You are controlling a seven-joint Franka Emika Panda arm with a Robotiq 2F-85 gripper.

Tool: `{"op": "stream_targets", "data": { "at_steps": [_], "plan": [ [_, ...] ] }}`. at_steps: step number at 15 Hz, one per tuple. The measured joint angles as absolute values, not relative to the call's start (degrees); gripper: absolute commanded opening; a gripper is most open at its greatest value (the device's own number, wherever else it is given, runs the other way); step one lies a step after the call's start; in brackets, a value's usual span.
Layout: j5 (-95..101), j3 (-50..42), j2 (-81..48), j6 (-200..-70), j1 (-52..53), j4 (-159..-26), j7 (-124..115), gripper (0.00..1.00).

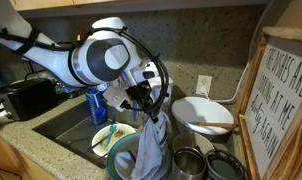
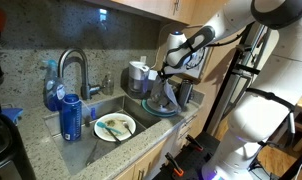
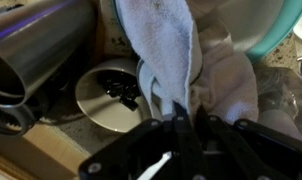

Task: Use the tea towel to wipe the white plate on the blue plate

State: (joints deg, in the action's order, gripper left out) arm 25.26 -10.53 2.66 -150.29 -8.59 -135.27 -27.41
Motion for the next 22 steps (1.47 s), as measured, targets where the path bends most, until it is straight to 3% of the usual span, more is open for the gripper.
{"op": "stream_targets", "data": {
  "at_steps": [13,22],
  "plan": [
    [47.2,-8.0,3.9,-149.4,-8.8,-126.7,-37.7,0.04],
    [66.9,-6.6,-2.8,-149.5,-7.3,-118.2,-48.9,0.04]
  ]
}}
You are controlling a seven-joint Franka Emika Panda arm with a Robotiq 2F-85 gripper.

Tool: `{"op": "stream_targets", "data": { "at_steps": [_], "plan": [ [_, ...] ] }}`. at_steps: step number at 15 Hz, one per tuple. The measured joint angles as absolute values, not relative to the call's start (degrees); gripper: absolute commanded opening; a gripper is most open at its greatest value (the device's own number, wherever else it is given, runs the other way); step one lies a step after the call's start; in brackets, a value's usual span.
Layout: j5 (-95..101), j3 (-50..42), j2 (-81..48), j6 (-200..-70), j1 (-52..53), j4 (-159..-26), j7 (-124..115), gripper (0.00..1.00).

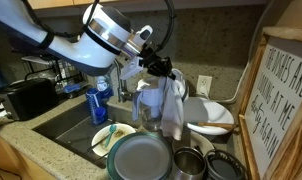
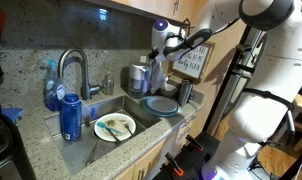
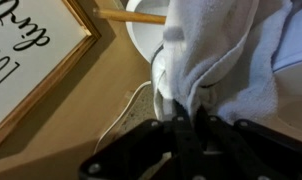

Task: Use the tea towel to wipe the white plate on the blue plate

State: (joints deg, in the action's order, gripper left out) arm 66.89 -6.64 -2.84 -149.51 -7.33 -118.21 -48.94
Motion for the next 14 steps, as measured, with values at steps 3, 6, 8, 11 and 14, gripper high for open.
{"op": "stream_targets", "data": {
  "at_steps": [3,6,8,11,14],
  "plan": [
    [70.9,-6.2,-5.6,-149.7,-5.9,-114.9,-51.4,0.04],
    [72.9,-6.0,-7.7,-149.7,-4.7,-112.0,-52.1,0.04],
    [73.0,-5.8,-8.5,-150.0,-4.1,-110.5,-52.2,0.04],
    [70.5,-5.1,-9.0,-151.0,-3.8,-109.3,-51.9,0.04],
    [66.2,-4.2,-9.0,-151.6,-3.8,-109.0,-50.9,0.04]
  ]
}}
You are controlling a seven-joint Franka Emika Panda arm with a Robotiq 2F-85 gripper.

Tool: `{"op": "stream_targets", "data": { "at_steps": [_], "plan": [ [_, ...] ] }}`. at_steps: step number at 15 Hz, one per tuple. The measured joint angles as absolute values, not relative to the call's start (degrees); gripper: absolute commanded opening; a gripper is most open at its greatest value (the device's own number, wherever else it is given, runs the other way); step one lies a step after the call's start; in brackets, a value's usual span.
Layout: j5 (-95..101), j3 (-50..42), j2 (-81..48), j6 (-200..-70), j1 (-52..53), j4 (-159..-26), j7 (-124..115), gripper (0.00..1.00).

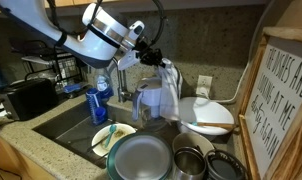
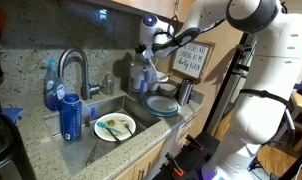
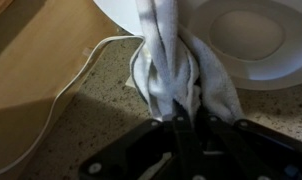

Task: Use the tea towel to wipe the white plate on the blue plate

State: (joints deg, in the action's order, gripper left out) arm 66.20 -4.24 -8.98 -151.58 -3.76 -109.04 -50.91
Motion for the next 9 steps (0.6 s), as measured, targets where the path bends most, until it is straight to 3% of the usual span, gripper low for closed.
{"op": "stream_targets", "data": {
  "at_steps": [9],
  "plan": [
    [49.9,-2.8,-9.0,-152.6,-3.8,-109.0,-42.2,0.04]
  ]
}}
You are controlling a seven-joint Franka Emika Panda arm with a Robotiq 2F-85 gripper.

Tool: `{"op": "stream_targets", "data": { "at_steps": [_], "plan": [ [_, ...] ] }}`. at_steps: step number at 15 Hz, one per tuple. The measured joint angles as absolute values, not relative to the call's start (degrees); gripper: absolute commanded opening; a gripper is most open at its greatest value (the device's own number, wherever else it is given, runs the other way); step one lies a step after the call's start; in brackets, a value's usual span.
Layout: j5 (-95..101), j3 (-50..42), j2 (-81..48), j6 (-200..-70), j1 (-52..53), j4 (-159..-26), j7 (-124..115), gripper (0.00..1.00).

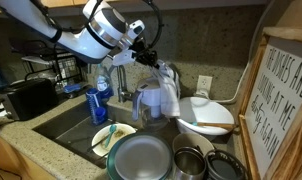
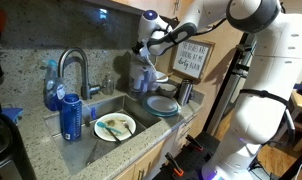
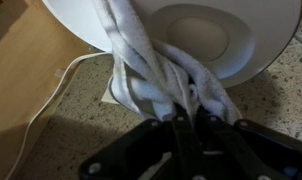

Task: Use the tea towel to wipe the white plate on the blue plate

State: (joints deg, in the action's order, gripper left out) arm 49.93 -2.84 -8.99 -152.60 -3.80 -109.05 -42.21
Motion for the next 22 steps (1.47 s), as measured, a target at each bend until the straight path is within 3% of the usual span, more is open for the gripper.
{"op": "stream_targets", "data": {
  "at_steps": [1,2,10,22],
  "plan": [
    [47.9,-2.8,-9.0,-152.6,-3.8,-109.1,-40.8,0.37],
    [45.8,-2.8,-9.0,-152.6,-3.9,-109.1,-39.3,0.38],
    [35.5,-3.9,-9.0,-151.3,-3.3,-109.1,-31.7,0.97],
    [25.2,-4.3,-8.1,-147.3,-1.5,-109.4,-23.7,1.0]
  ]
}}
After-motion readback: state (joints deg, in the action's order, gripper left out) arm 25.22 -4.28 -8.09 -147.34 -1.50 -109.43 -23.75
